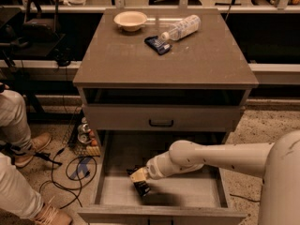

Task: Place rxbar chocolate into middle drawer

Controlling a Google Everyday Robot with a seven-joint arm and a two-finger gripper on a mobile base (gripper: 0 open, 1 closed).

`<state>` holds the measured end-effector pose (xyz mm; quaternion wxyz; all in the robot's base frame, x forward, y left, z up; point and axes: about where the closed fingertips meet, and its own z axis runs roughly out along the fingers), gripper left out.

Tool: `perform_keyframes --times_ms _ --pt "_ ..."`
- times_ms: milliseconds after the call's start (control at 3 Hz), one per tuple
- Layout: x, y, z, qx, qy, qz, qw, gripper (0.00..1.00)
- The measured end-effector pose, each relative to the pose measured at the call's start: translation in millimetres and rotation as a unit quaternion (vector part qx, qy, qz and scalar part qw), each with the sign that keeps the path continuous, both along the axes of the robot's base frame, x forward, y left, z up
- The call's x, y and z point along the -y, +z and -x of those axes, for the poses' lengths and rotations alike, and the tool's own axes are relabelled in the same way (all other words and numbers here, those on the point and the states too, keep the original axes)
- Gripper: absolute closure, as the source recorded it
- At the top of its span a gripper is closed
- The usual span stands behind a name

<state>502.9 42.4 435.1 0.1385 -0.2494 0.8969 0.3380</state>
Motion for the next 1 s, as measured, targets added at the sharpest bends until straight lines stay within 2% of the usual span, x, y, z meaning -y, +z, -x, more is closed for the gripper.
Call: perform_keyframes --times_ms 333,667,1000 --pt "9.8 1.9 -3.9 0.005 -0.016 -0.008 0.9998 0.13" --pt "39.8 11.5 -10.9 0.018 -0.048 -0.005 0.9987 0.00" --pt "71.9 27.5 -21.5 0.033 -0.071 0.010 0.9969 0.00"
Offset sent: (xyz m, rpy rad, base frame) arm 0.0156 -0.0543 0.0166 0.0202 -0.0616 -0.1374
